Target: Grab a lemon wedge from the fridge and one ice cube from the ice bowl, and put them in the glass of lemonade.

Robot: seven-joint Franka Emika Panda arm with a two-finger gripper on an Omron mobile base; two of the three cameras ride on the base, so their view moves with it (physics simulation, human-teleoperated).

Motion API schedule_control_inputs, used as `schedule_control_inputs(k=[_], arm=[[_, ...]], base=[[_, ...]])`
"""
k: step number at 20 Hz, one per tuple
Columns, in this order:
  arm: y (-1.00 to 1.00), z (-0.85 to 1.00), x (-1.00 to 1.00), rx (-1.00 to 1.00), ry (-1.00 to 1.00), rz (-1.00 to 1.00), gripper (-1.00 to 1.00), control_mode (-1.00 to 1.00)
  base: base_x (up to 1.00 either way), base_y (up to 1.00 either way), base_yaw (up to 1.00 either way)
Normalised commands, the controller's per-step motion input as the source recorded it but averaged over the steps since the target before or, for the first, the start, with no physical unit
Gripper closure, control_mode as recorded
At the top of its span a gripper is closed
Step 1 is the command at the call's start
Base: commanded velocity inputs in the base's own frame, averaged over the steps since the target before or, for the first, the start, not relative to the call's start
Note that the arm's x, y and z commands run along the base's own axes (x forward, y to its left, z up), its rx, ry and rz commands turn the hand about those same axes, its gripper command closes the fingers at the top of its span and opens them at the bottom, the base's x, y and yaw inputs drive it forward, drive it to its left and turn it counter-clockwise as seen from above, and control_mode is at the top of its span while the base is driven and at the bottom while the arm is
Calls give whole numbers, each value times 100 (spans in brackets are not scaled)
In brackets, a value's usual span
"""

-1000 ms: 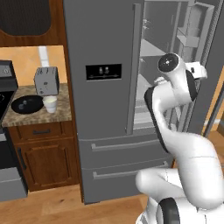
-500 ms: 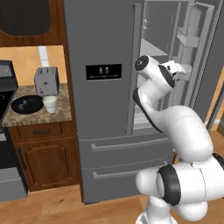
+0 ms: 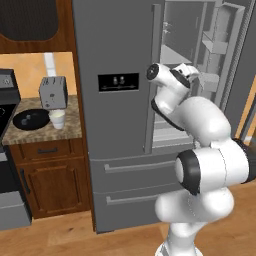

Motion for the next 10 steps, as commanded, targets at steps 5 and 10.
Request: schedule_control_inputs(k=[5,10], arm=[[-45,-2,16,1,0,0,-100,-100],[-74,0,0,1,8,0,-100,-100]], base=[[0,0,0],[0,0,0]])
